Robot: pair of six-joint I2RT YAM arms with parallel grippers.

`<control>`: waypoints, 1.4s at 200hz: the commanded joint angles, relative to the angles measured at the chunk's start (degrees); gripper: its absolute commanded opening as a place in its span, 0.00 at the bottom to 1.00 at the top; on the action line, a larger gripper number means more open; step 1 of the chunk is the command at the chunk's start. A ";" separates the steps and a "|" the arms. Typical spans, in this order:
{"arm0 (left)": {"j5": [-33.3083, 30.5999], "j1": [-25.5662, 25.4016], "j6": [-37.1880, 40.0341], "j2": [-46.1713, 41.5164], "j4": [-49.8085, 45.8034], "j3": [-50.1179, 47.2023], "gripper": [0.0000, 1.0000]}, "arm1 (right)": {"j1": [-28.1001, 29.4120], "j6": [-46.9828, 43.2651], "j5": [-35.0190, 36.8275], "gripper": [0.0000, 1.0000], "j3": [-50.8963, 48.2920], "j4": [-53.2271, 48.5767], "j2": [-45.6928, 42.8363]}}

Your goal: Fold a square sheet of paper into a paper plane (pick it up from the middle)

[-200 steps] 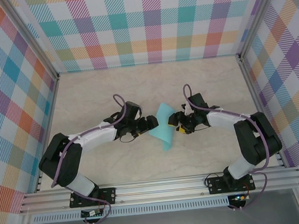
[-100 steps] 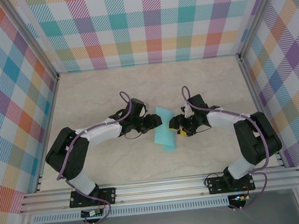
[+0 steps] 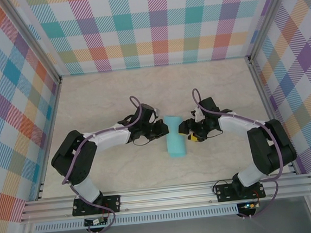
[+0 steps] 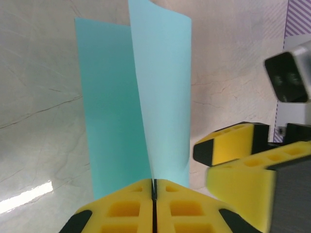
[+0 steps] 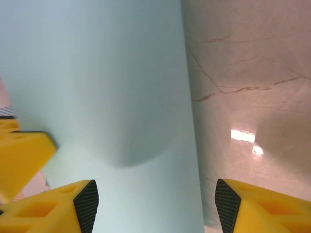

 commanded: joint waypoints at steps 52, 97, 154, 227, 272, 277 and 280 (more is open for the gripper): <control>0.31 -2.17 -0.56 5.34 2.61 4.17 0.07 | -0.85 -2.80 -1.95 0.69 1.79 -1.67 3.04; -0.10 -2.70 -0.61 6.48 2.26 5.08 0.10 | -0.87 -3.76 -0.29 0.62 3.08 -3.00 6.94; -9.96 -2.82 1.05 0.50 -7.09 5.08 0.39 | -0.76 -3.65 3.00 0.59 4.32 -5.18 8.96; -21.70 -2.82 0.37 -9.71 -14.36 1.62 0.43 | 1.66 -5.16 6.70 0.62 7.31 -9.70 10.97; -22.56 -2.82 0.20 -12.05 -14.44 0.27 0.44 | 4.91 -5.66 15.43 0.66 12.55 -17.16 13.84; -22.55 -2.83 0.22 -12.20 -14.51 0.22 0.44 | 5.14 -5.76 16.02 0.66 13.01 -17.70 14.15; -22.55 -2.81 0.23 -12.26 -14.45 0.18 0.44 | 5.32 -5.73 16.28 0.67 13.21 -17.86 14.39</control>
